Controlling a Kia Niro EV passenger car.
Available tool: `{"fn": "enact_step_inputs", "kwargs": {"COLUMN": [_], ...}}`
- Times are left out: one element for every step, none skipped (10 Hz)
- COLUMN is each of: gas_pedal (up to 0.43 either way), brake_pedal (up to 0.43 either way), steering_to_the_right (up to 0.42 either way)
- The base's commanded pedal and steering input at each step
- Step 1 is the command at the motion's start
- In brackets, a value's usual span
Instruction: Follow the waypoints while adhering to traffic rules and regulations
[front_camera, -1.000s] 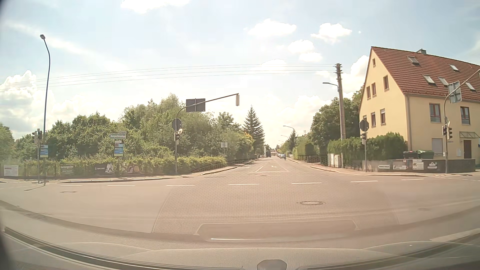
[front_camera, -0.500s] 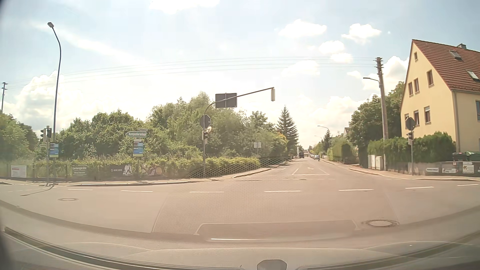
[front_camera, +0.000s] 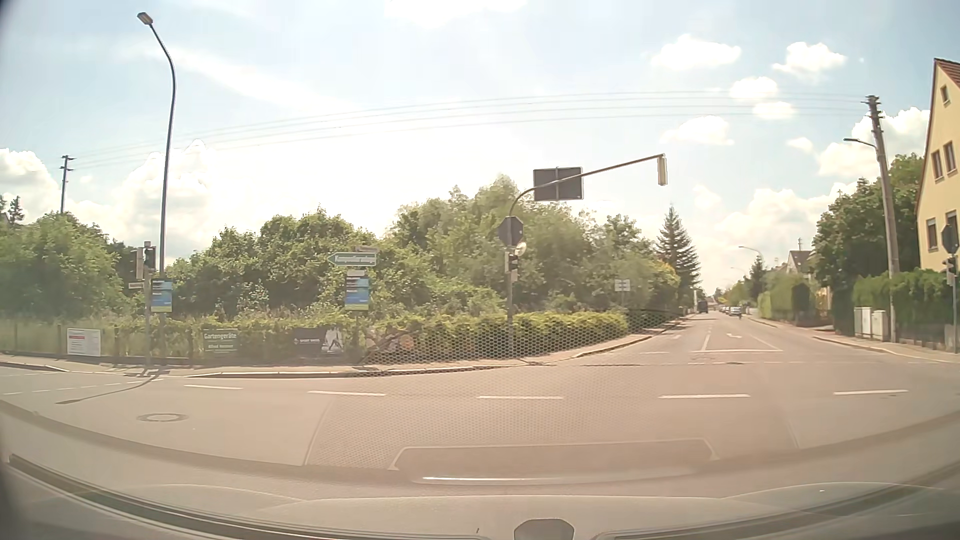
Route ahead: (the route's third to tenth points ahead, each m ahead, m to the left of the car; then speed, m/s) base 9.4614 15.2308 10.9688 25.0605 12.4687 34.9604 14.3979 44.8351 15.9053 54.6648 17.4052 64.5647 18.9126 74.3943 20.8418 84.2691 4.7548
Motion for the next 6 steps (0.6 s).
{"fn": "enact_step_inputs", "kwargs": {"gas_pedal": [0.098, 0.098, 0.110, 0.118, 0.118, 0.118], "brake_pedal": [0.000, 0.000, 0.000, 0.000, 0.000, 0.000], "steering_to_the_right": [-0.370, -0.378, -0.392, -0.407, -0.420, -0.429]}}
